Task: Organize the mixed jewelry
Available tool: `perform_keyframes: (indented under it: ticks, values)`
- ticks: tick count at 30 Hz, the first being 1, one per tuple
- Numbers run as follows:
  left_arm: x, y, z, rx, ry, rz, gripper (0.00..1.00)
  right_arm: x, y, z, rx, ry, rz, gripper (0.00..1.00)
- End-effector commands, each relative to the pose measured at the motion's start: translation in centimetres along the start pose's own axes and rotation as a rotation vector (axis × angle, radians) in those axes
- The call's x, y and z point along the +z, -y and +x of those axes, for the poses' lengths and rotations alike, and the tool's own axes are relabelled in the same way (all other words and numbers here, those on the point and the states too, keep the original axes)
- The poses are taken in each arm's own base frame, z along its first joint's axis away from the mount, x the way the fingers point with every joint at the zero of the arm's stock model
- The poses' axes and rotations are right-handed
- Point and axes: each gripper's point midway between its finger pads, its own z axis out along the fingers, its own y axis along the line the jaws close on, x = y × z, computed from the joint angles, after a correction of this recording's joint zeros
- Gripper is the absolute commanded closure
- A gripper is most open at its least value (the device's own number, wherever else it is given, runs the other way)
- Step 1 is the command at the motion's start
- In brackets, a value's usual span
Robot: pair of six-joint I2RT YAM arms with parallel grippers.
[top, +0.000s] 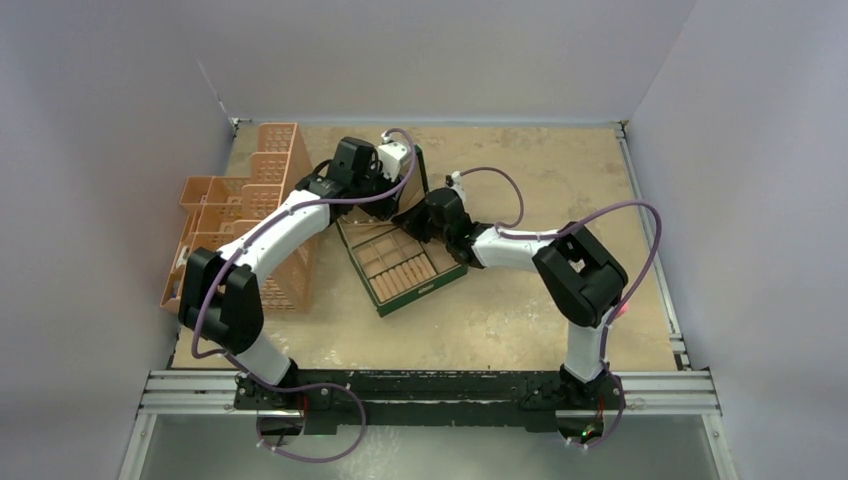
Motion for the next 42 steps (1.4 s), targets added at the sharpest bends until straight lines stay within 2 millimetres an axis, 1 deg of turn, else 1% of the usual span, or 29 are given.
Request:
perform_keyframes:
  ticks: [1, 5, 9, 13, 14, 15, 16, 18, 20, 27, 28, 33, 37, 40, 42]
  values:
    - [-1.2, -2.0, -2.5, -0.043, 0.097, -0.099, 0.55, -1.9, -3.1, 0.3, -0.038, -0.036, -0.070, 1.00]
    - [-0.7, -2.3, -2.0, -0.050, 0.074, -0.112, 0.56, -1.9, -4.7, -0.8, -0.027, -0.028, -0.112, 1.00]
    - [-1.0, -2.0, -2.4, -0.054, 0.086, -0.095, 0.57, -1.6, -5.9, -1.9, -0.007, -0.016, -0.144, 1.00]
    - [-1.3, -1.5, -2.8, -0.060, 0.101, -0.074, 0.57, -1.7, -7.1, -3.8, 0.023, 0.022, -0.203, 0.92]
    - [-1.4, -1.5, -2.8, -0.060, 0.103, -0.074, 0.57, -1.9, -7.1, -4.2, 0.030, 0.029, -0.207, 0.88]
    - [-1.6, -1.5, -2.9, -0.060, 0.106, -0.074, 0.56, -2.0, -7.2, -4.4, 0.032, 0.032, -0.207, 0.82]
    - [-1.6, -1.4, -3.0, -0.061, 0.107, -0.071, 0.57, -2.1, -7.3, -4.7, 0.032, 0.037, -0.208, 0.80]
    - [-1.8, -1.2, -3.3, -0.063, 0.117, -0.063, 0.56, -2.5, -7.3, -5.1, 0.033, 0.044, -0.209, 0.73]
    - [-1.9, -1.1, -3.4, -0.067, 0.123, -0.056, 0.57, -3.0, -7.2, -5.3, 0.042, 0.052, -0.217, 0.70]
    - [-2.4, -0.2, -3.7, -0.075, 0.130, -0.011, 0.57, -4.4, -5.7, -6.2, 0.031, 0.112, -0.156, 0.70]
    - [-2.6, 0.1, -3.9, -0.102, 0.134, 0.002, 0.56, -4.7, -5.5, -6.5, 0.019, 0.125, -0.147, 0.70]
    - [-4.2, 1.6, -4.4, -0.156, 0.153, 0.063, 0.53, -6.8, -4.7, -7.6, -0.047, 0.182, -0.123, 0.68]
    - [-6.1, 2.9, -4.9, -0.194, 0.169, 0.116, 0.51, -8.2, -5.0, -8.7, -0.127, 0.200, -0.143, 0.66]
    - [-7.8, 3.7, -5.5, -0.230, 0.193, 0.141, 0.46, -8.6, -5.3, -9.4, -0.221, 0.190, -0.159, 0.64]
    - [-9.0, 3.5, -5.7, -0.283, 0.201, 0.111, 0.43, -8.3, -5.0, -10.0, -0.297, 0.178, -0.139, 0.60]
